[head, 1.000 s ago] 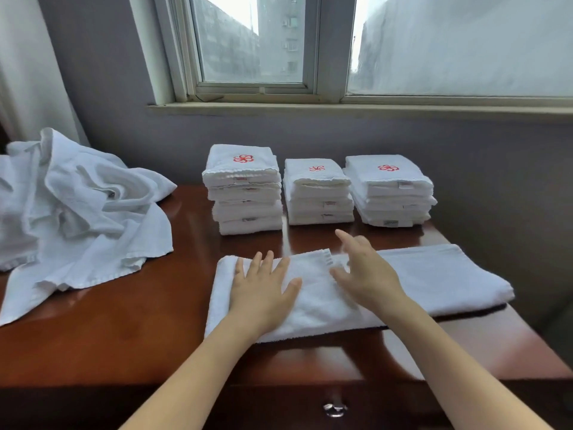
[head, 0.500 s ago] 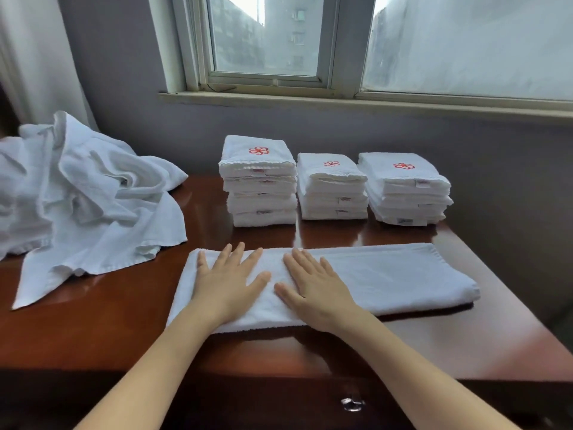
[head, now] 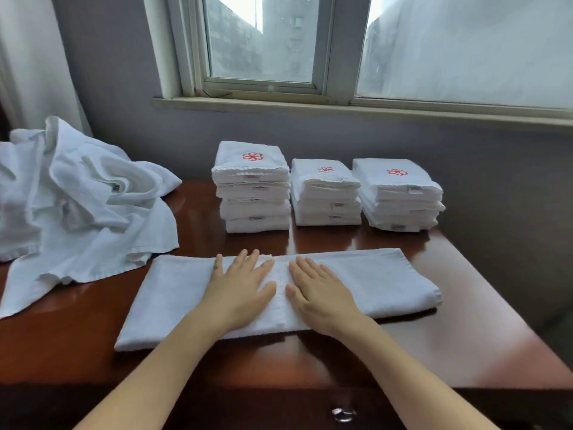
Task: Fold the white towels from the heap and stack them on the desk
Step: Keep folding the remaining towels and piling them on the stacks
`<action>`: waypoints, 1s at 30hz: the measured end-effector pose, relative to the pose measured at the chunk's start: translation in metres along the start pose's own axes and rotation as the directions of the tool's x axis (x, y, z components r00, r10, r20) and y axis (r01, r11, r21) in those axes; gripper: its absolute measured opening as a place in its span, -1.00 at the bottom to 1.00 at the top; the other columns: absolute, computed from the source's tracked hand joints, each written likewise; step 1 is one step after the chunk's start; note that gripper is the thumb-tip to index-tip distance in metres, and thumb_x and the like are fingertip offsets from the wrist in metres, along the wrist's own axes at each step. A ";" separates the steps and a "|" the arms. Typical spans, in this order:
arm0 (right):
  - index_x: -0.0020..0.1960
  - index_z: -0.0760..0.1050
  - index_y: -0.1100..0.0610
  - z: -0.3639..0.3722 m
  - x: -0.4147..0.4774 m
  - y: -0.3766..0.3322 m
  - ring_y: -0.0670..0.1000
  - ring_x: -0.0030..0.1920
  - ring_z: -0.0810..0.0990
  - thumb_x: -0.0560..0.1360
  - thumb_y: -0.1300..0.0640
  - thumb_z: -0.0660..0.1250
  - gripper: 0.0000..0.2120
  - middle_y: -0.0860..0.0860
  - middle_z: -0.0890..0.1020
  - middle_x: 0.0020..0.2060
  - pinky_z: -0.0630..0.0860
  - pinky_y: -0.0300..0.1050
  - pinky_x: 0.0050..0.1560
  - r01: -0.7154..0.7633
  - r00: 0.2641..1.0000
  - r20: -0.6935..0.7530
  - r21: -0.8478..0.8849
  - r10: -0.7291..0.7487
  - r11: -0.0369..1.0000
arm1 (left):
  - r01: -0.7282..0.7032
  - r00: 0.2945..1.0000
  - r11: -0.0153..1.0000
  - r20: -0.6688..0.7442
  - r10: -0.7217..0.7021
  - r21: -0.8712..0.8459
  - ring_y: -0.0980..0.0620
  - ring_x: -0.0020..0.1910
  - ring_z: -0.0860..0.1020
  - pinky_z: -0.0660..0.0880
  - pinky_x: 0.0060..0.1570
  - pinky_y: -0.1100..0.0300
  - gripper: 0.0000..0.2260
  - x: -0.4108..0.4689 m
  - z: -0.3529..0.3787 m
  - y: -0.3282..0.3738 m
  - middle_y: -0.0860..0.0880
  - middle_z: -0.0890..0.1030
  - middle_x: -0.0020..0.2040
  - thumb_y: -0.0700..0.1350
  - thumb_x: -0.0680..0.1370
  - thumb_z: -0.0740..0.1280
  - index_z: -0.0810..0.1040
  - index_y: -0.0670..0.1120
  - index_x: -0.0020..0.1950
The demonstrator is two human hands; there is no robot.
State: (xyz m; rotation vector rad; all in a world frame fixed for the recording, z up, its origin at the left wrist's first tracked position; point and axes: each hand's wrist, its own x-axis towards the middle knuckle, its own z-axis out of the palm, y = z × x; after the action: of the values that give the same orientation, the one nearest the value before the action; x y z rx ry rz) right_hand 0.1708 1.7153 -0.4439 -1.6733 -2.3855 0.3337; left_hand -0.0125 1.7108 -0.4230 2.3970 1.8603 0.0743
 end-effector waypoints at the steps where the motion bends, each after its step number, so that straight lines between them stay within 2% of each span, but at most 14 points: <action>1: 0.61 -0.05 0.06 -0.004 -0.005 0.014 -0.10 0.58 -0.14 0.67 -0.13 -0.08 -0.43 -0.04 -0.06 0.60 -0.24 -0.14 0.51 -0.045 0.999 0.000 -0.035 0.045 0.998 | -0.029 1.000 1.000 0.007 0.029 0.008 0.04 0.59 -0.16 -0.27 0.50 -0.19 -0.51 0.005 0.000 0.013 0.02 -0.08 0.63 0.15 0.66 -0.06 0.01 0.15 0.60; 5: 0.61 -0.06 0.04 -0.024 -0.023 0.061 -0.06 0.58 -0.15 0.66 -0.17 -0.09 -0.41 -0.01 -0.08 0.60 -0.21 -0.04 0.54 -0.214 0.977 0.008 -0.084 0.215 0.973 | -0.153 0.988 0.987 0.032 0.151 0.052 -0.02 0.60 -0.12 -0.25 0.51 -0.20 -0.51 0.029 0.004 0.068 -0.05 -0.05 0.63 0.16 0.67 -0.05 0.08 0.10 0.60; 9: 0.61 -0.03 0.00 -0.046 -0.037 0.105 0.00 0.59 -0.10 0.65 -0.15 -0.08 -0.44 0.02 -0.05 0.60 -0.14 0.09 0.53 -0.364 0.931 -0.022 -0.121 0.364 0.924 | -0.257 0.966 0.966 0.040 0.255 0.031 -0.01 0.60 -0.12 -0.23 0.52 -0.15 -0.49 0.051 0.012 0.116 -0.05 -0.07 0.63 0.17 0.67 -0.04 0.06 0.08 0.60; 12: 0.61 -0.06 -0.05 -0.053 -0.045 0.127 0.02 0.59 -0.10 0.64 -0.19 -0.09 -0.42 0.01 -0.07 0.60 -0.13 0.12 0.53 -0.456 0.890 -0.027 -0.102 0.456 0.884 | -0.303 0.953 0.953 0.031 0.302 0.002 0.00 0.60 -0.13 -0.21 0.53 -0.13 -0.46 0.061 0.021 0.133 -0.04 -0.08 0.63 0.22 0.65 -0.04 0.02 0.09 0.61; 14: 0.61 -0.02 -0.03 -0.053 -0.047 0.134 0.04 0.58 -0.02 0.62 -0.22 -0.05 -0.39 0.04 0.03 0.59 -0.11 0.10 0.54 -0.476 0.879 -0.067 -0.055 0.472 0.878 | -0.307 0.951 0.951 0.016 0.308 -0.026 0.04 0.59 -0.16 -0.23 0.53 -0.12 -0.42 0.064 0.027 0.133 0.00 -0.10 0.63 0.28 0.63 -0.03 -0.02 0.13 0.61; 18: 0.57 0.13 0.00 -0.053 -0.048 0.137 0.06 0.49 0.21 0.60 -0.19 0.08 -0.41 0.01 0.29 0.48 0.06 0.08 0.51 -0.447 0.876 -0.199 0.004 0.439 0.895 | -0.314 0.948 0.949 0.032 0.315 -0.040 0.08 0.58 -0.20 -0.26 0.52 -0.12 -0.25 0.067 0.032 0.129 0.05 -0.14 0.62 0.49 0.49 -0.06 -0.08 0.18 0.60; 22: 0.55 0.16 -0.05 -0.063 -0.047 0.135 0.09 0.39 0.35 0.52 -0.19 0.23 -0.35 0.02 0.42 0.39 0.31 0.02 0.34 -0.435 0.873 -0.214 0.064 0.438 0.898 | -0.322 0.945 0.945 0.035 0.324 -0.051 0.10 0.58 -0.21 -0.28 0.52 -0.11 -0.08 0.067 0.032 0.130 0.06 -0.15 0.62 0.62 0.33 -0.15 -0.10 0.20 0.60; 26: 0.46 0.27 -0.06 -0.084 -0.044 0.136 0.03 0.32 0.46 0.43 -0.25 0.28 -0.34 -0.06 0.49 0.32 0.41 -0.03 0.10 -0.531 0.839 -0.111 0.056 0.533 0.846 | -0.325 0.944 0.943 0.028 0.327 -0.066 0.11 0.58 -0.20 -0.27 0.52 -0.12 -0.01 0.067 0.031 0.130 0.07 -0.15 0.62 0.67 0.25 -0.17 -0.10 0.21 0.59; 28: 0.49 0.27 -0.04 -0.093 -0.043 0.138 0.00 0.37 0.43 0.41 -0.13 0.37 -0.31 -0.08 0.45 0.38 0.41 -0.06 0.21 -0.524 0.833 -0.079 0.203 0.547 0.827 | -0.320 0.946 0.945 0.036 0.323 -0.072 0.11 0.58 -0.19 -0.27 0.52 -0.11 -0.02 0.066 0.029 0.131 0.07 -0.13 0.62 0.66 0.27 -0.12 -0.06 0.21 0.59; 29: 0.51 0.27 0.00 -0.097 -0.043 0.138 -0.01 0.39 0.40 0.42 -0.01 0.42 -0.30 -0.05 0.42 0.42 0.39 -0.09 0.30 -0.475 0.847 -0.075 0.339 0.527 0.812 | -0.317 0.946 0.944 0.037 0.321 -0.088 0.11 0.58 -0.18 -0.27 0.52 -0.11 -0.05 0.065 0.027 0.132 0.07 -0.11 0.62 0.64 0.30 -0.07 -0.03 0.20 0.60; 30: 0.51 0.28 0.03 -0.101 -0.043 0.138 -0.01 0.39 0.40 0.42 0.11 0.44 -0.30 -0.02 0.42 0.43 0.40 -0.15 0.30 -0.402 0.861 -0.090 0.482 0.500 0.779 | -0.312 0.947 0.940 0.035 0.320 -0.140 0.12 0.58 -0.15 -0.25 0.53 -0.10 -0.09 0.064 0.024 0.133 0.07 -0.06 0.62 0.61 0.34 -0.01 0.02 0.19 0.60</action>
State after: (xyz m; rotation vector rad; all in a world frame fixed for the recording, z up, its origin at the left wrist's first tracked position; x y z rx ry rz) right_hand 0.3384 1.7268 -0.3909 -1.9087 -1.5609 0.6841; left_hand 0.1340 1.7389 -0.4331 2.5493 1.3828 0.1483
